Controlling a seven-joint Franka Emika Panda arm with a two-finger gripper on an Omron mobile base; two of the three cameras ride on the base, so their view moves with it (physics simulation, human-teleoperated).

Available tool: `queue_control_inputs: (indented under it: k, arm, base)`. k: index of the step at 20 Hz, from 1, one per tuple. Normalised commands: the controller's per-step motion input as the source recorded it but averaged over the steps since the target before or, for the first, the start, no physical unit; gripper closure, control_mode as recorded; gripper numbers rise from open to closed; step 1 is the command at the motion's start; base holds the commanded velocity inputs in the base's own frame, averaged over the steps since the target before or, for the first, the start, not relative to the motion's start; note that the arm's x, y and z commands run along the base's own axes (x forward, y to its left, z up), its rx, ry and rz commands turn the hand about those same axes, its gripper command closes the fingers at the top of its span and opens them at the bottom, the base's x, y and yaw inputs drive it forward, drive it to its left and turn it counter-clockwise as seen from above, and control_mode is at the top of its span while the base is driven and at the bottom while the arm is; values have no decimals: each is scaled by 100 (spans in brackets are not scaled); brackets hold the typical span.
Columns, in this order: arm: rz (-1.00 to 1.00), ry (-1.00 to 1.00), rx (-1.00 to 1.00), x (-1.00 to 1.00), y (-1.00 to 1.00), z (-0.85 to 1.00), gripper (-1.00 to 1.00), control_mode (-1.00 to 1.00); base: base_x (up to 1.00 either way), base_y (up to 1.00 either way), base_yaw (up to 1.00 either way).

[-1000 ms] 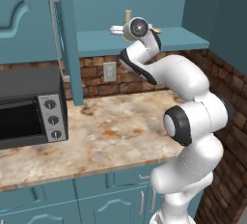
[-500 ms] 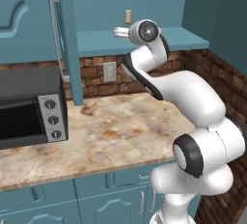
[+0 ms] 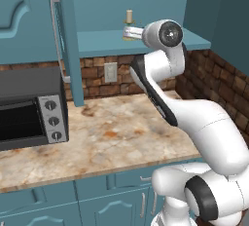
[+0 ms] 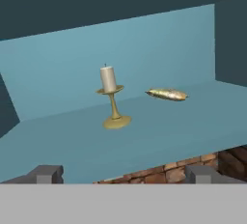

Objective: Pick the jar and candle from the dining table and place them in the open cabinet. Close the cabinet after placing the objects.

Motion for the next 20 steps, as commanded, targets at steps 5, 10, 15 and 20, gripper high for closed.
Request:
queue_control_inputs:
  k: [5, 10, 15, 20]
  arm:
    - [1, 18, 3, -99, -16, 32, -100, -100]
    - [0, 37, -1, -80, -8, 2, -100, -100]
    - [0, 49, -7, -43, -13, -15, -100, -100]
    - [0, 48, -11, 11, -15, -27, -100, -100]
  base:
    - [0, 0, 0]
    - [0, 0, 0]
    - [0, 0, 0]
    - [0, 0, 0]
